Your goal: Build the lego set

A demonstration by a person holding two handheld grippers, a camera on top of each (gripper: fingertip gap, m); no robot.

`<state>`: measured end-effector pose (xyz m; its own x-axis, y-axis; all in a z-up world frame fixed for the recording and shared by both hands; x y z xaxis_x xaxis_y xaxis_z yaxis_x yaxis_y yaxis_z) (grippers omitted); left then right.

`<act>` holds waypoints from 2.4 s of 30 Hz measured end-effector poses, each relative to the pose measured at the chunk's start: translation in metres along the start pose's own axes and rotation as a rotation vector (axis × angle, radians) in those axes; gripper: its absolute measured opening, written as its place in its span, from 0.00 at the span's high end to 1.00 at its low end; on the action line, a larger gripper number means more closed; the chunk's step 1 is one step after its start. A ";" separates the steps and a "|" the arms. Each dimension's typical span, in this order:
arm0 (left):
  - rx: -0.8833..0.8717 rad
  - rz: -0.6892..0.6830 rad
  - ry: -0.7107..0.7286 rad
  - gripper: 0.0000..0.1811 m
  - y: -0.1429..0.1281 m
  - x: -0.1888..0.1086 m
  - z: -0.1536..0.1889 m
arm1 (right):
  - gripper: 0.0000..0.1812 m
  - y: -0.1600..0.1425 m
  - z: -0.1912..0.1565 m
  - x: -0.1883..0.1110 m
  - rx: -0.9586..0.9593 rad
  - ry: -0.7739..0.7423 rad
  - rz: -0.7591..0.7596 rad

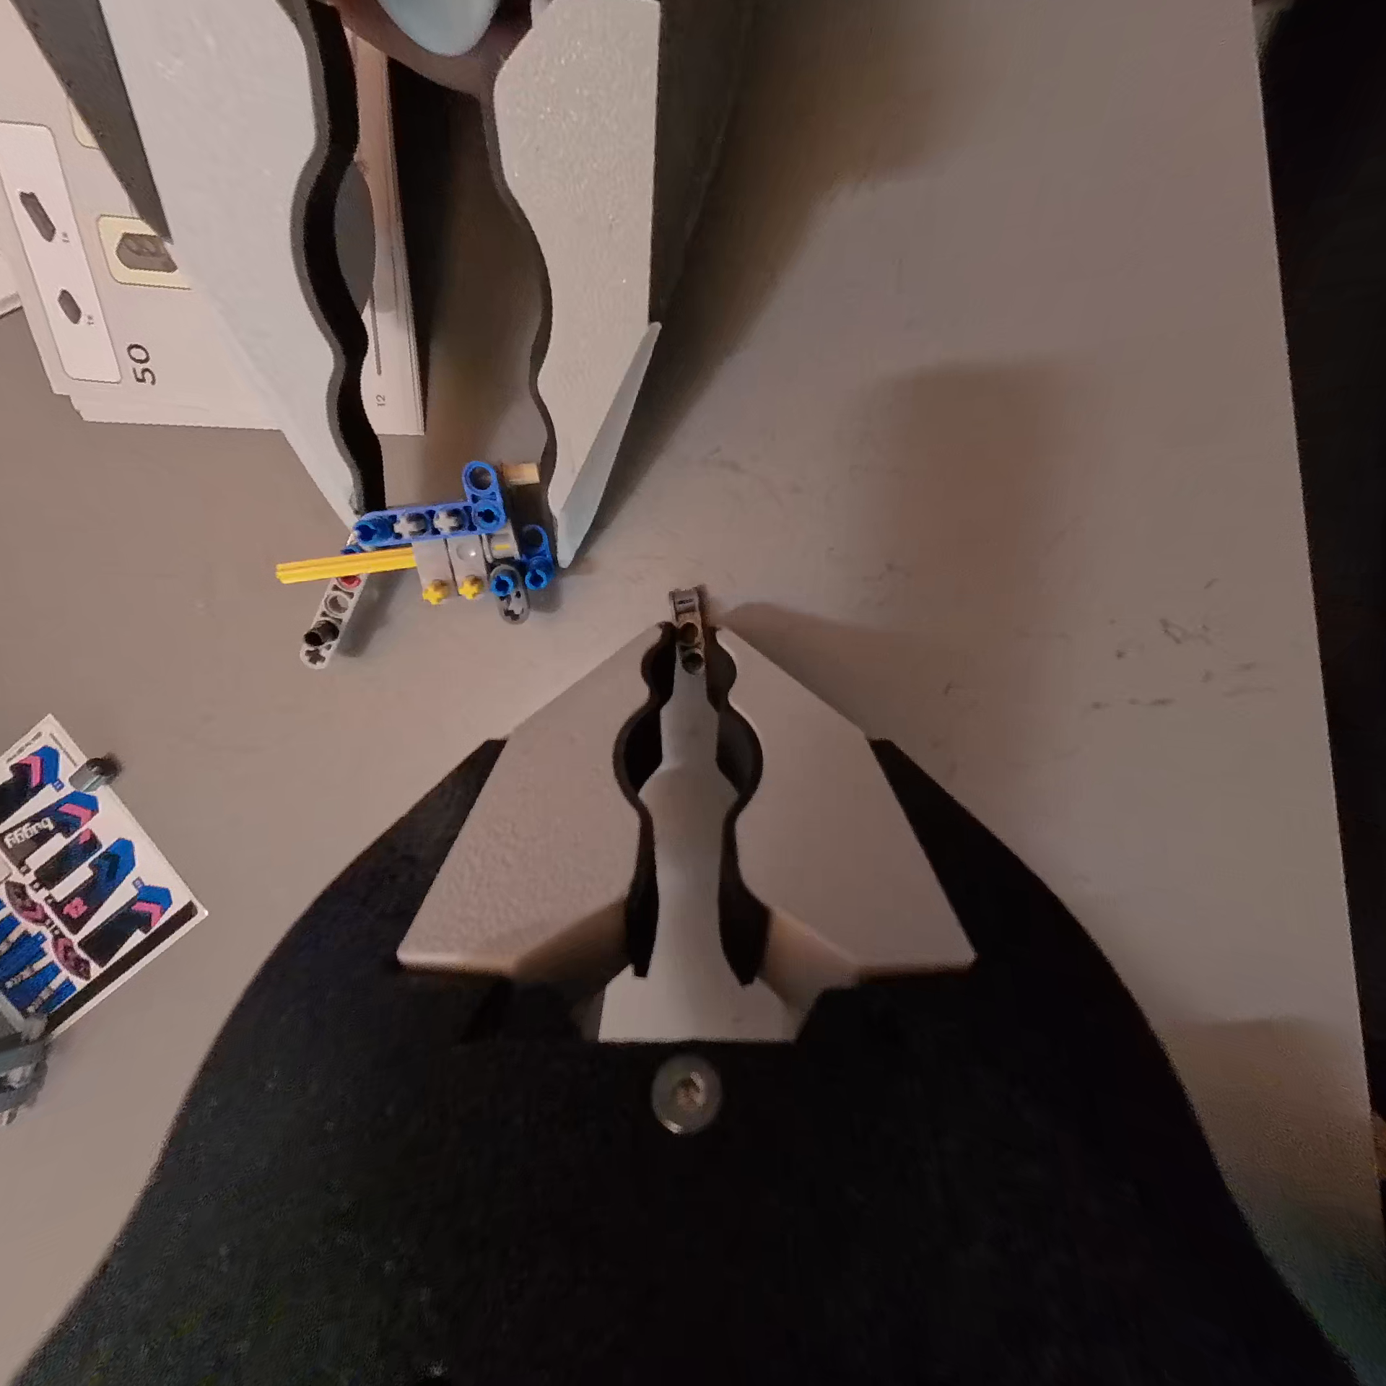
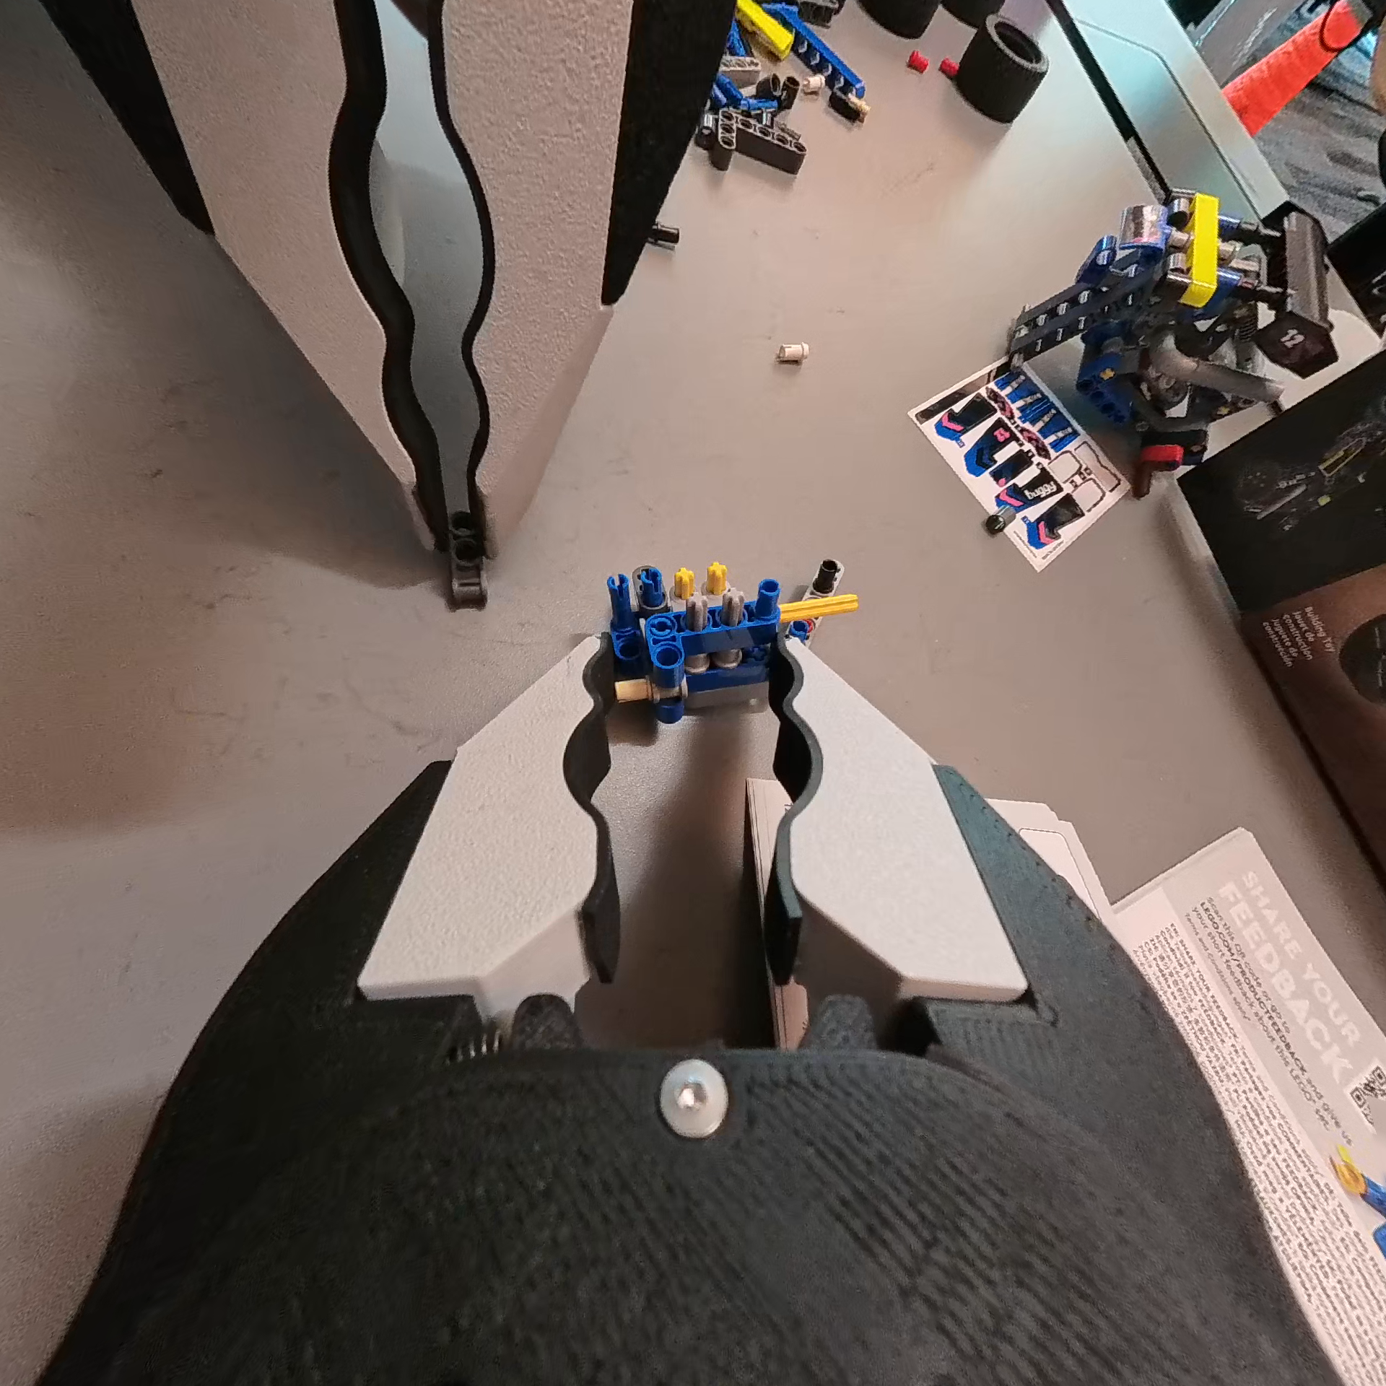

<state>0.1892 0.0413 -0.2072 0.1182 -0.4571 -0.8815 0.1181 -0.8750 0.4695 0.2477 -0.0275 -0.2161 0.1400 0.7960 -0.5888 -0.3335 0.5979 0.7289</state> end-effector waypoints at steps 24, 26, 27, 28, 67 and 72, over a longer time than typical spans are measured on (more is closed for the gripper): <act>-0.098 0.043 0.060 0.97 -0.004 0.000 -0.003 | 0.78 0.000 0.000 0.000 0.000 0.001 0.000; -0.099 0.038 0.054 0.97 -0.004 0.002 -0.002 | 0.78 0.000 0.000 0.000 0.000 0.002 0.000; -0.097 0.039 0.055 0.98 -0.004 0.002 -0.002 | 0.78 0.000 0.000 0.000 0.000 0.002 0.000; -0.088 0.039 0.063 0.98 -0.004 0.002 -0.002 | 0.78 0.000 0.000 0.000 0.000 0.002 0.000; -0.040 0.313 0.296 0.98 0.007 -0.005 -0.021 | 0.78 0.000 -0.001 0.000 -0.002 0.013 0.003; -0.034 0.363 0.324 0.98 0.004 -0.003 -0.021 | 0.78 0.000 -0.001 0.000 0.002 0.013 0.002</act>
<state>0.2096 0.0422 -0.2013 0.4577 -0.6538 -0.6026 0.0442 -0.6602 0.7498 0.2466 -0.0273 -0.2164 0.1273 0.7960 -0.5918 -0.3323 0.5964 0.7306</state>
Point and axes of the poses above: each gripper's, where its closed fingertips meet, x out along the fingers, y out of its top, z = x × y across the jaws, the point moved 5 cm from there along -x, back along the fingers, and after that the axes turned 4 degrees about -x, right-handed, at the moved point
